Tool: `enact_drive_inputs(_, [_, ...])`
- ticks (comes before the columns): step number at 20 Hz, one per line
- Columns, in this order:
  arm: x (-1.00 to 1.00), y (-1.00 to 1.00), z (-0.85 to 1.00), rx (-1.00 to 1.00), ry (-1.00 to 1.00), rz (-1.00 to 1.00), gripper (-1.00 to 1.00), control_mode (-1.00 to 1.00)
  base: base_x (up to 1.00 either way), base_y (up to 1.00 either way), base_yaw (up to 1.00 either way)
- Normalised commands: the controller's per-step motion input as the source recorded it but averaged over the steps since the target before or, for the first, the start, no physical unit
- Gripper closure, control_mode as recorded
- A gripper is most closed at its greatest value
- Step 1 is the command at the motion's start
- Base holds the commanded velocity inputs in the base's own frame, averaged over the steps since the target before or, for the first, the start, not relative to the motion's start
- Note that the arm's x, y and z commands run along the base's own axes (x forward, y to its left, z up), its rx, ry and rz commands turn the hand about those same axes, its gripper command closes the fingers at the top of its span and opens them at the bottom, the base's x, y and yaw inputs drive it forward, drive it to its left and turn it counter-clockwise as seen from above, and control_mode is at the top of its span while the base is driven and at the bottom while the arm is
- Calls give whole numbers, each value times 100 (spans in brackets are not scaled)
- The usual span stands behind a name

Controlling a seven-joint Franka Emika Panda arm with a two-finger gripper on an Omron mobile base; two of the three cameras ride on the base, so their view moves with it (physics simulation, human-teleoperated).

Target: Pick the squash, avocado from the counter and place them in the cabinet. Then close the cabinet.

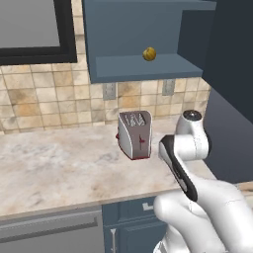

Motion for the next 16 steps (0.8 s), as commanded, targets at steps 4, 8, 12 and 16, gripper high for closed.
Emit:
enact_drive_inputs(4, [-15,0,100,0,0,0,100,-100,0,0,0])
enact_drive_inputs(8, [0,4,100,1,-1,0,100,-100,0,0,0])
enact_drive_inputs(12, [3,7,100,3,-9,0,100,-100,0,0,0])
enact_drive_inputs(16, [8,18,100,7,-20,0,100,-100,0,0,0])
